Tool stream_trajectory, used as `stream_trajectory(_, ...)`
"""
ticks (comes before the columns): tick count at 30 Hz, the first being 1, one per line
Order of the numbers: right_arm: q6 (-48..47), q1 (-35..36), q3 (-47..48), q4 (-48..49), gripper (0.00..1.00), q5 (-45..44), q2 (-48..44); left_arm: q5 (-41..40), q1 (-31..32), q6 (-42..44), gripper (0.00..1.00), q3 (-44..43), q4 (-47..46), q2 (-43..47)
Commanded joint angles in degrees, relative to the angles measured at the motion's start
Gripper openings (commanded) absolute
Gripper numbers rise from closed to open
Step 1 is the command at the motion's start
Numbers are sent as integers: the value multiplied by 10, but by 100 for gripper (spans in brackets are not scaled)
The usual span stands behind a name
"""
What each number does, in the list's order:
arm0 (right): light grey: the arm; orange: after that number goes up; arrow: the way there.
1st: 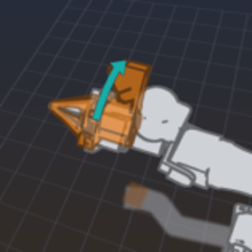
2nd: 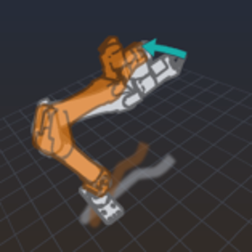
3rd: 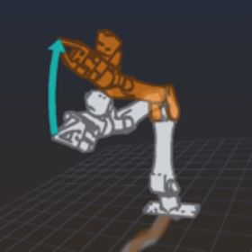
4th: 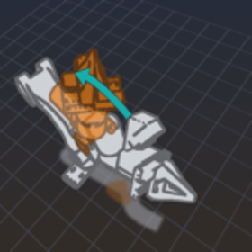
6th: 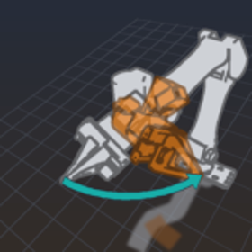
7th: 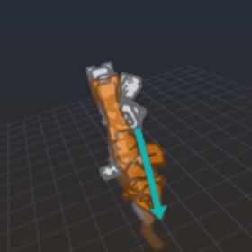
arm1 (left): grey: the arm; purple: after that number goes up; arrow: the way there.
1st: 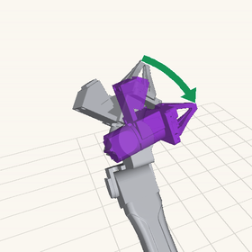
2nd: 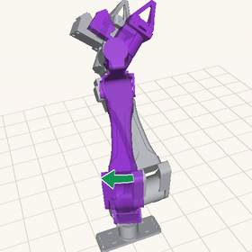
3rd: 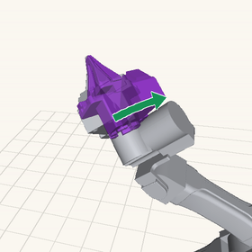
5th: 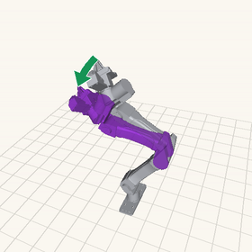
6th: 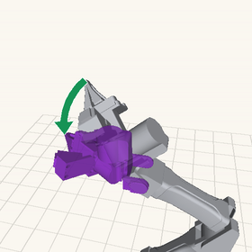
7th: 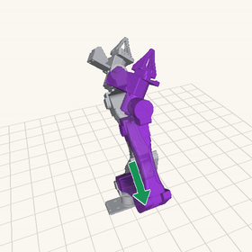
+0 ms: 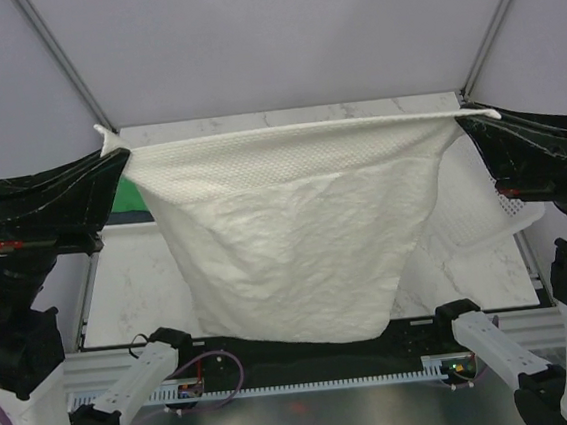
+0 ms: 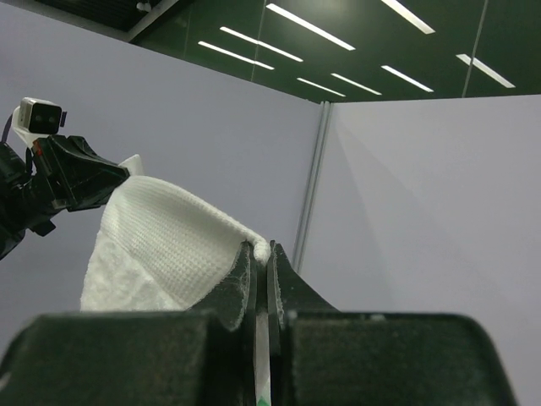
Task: Fold and stack the towels
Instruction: Flatten out the crumpled towel
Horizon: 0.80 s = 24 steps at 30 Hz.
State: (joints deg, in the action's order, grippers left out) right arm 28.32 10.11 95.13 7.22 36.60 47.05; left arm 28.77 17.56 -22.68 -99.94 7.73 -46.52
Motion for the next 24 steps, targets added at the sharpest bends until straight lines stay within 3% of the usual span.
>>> stream_trajectory(1, -5, -10, 44, 47, 0, -126, 28, -62, -13, -6, 2, -61, -1, -32)
stream_trajectory(7, -27, -9, 110, 90, 0, -165, 145, -89, -13, 35, 2, -189, -15, -178)
stream_trajectory(10, -53, -9, 150, 73, 0, -181, 234, -121, -13, 65, 2, -210, -20, -264)
stream_trajectory(14, -63, -9, 134, 101, 0, -178, 322, -151, -13, 99, 2, -169, -48, -320)
stream_trajectory(19, -109, -11, 106, 134, 0, -194, 390, -187, -13, 157, 2, -77, -174, -370)
stream_trajectory(24, -129, -16, 182, 140, 0, -188, 511, -224, -20, 173, 2, -140, -208, -493)
